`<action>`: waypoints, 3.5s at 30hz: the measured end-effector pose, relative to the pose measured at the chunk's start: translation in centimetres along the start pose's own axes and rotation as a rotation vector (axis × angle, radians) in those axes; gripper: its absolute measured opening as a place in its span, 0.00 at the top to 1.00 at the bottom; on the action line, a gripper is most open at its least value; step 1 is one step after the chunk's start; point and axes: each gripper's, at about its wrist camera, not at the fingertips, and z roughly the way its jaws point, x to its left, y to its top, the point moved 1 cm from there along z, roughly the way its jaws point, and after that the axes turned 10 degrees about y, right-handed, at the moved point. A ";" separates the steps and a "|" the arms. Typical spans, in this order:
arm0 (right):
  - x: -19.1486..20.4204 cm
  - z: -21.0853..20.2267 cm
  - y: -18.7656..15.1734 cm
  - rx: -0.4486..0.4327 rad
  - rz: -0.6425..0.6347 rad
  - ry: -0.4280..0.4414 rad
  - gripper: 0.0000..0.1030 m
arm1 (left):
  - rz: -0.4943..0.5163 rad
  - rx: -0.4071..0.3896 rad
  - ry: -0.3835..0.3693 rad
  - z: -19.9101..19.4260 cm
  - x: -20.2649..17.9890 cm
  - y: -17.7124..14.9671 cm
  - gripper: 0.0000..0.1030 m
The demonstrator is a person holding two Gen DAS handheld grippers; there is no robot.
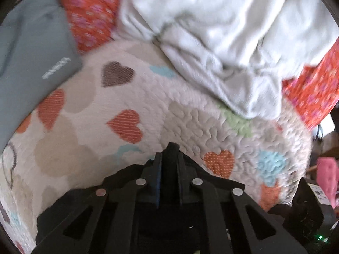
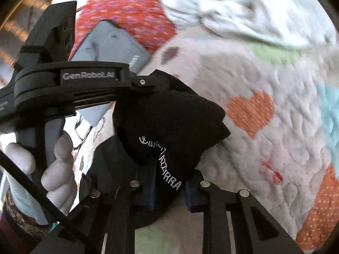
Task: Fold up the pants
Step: 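Grasp the pants end with both grippers and fold it over again, then release the folded black pants with both grippers and lift away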
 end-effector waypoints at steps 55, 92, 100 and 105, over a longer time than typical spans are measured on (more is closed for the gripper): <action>28.3 23.2 -7.2 0.701 -0.773 -0.122 0.62 | -0.875 -0.166 -0.010 -11.0 20.7 -29.6 0.93; 8.2 9.9 -4.2 0.451 0.115 0.317 0.60 | -1.053 -0.065 -0.093 -5.4 27.0 -26.3 0.60; 8.2 5.2 -4.0 0.320 -0.015 0.195 0.40 | -0.957 -0.127 0.109 -11.3 25.4 -27.9 0.60; 8.7 3.2 -5.4 0.246 -0.226 0.034 0.39 | -0.845 -0.213 0.311 -15.6 20.4 -29.5 0.58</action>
